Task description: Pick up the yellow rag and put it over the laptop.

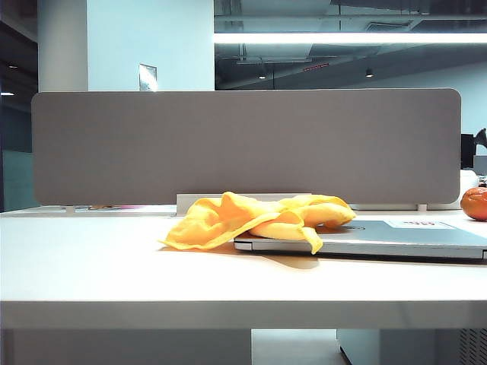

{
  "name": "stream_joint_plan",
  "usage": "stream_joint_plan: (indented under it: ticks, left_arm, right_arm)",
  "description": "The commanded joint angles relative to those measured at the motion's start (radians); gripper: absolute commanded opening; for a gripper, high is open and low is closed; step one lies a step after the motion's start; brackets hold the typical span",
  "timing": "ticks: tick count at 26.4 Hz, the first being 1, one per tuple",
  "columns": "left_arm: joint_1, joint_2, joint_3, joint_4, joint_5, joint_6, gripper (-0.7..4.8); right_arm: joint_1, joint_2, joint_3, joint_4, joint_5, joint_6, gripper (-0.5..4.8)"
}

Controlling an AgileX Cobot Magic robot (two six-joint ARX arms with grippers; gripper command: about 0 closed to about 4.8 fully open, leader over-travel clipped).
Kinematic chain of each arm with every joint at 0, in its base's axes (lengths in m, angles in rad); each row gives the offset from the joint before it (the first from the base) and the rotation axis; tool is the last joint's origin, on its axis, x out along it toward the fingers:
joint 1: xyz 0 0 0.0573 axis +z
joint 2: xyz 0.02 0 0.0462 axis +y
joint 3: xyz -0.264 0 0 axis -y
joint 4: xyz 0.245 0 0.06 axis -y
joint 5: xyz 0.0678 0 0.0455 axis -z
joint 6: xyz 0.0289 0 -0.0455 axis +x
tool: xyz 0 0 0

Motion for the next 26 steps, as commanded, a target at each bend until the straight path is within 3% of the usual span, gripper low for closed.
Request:
stream_joint_plan:
  ticks: [1, 26]
  left_arm:
    - [-0.003, 0.001, 0.003, -0.009, 0.095, 0.059, -0.06]
    - [-0.003, 0.001, 0.003, -0.009, 0.109, 0.054, -0.06]
  right_arm:
    - [0.000, -0.002, -0.006, 0.017, 0.002, 0.000, -0.06]
    - [0.000, -0.002, -0.006, 0.017, 0.002, 0.000, -0.06]
